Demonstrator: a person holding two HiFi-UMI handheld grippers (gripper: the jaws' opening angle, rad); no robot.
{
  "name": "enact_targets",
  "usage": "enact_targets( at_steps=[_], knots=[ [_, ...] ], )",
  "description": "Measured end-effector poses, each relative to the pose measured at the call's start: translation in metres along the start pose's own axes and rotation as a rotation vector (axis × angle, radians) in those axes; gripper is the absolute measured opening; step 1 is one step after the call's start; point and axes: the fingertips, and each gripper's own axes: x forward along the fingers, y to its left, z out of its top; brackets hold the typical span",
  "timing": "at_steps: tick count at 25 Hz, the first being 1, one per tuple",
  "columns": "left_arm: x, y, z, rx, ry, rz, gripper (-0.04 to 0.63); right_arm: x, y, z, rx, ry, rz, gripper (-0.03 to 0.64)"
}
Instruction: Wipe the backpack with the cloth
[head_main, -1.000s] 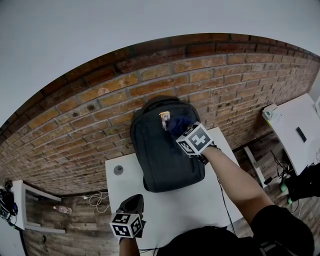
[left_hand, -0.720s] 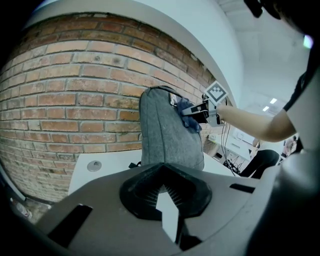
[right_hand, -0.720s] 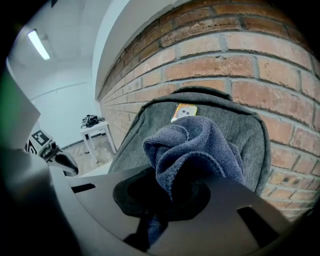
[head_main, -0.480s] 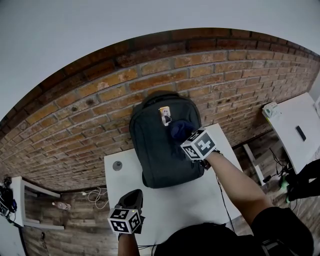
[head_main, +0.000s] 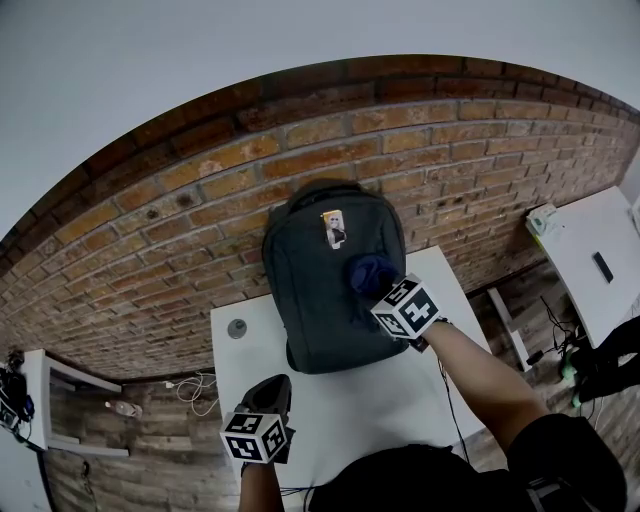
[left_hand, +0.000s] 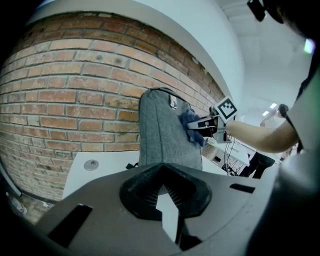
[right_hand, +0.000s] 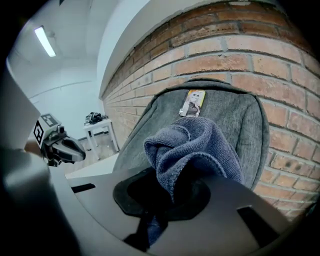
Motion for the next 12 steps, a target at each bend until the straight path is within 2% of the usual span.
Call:
enact_targets(
  at_steps=[12],
  knots=[
    [0.005, -0.006, 0.002, 0.010, 0.003, -0.023, -0.006, -0.009, 0.020, -0.032, -0.003, -0.018, 0.001, 0.035]
  ],
)
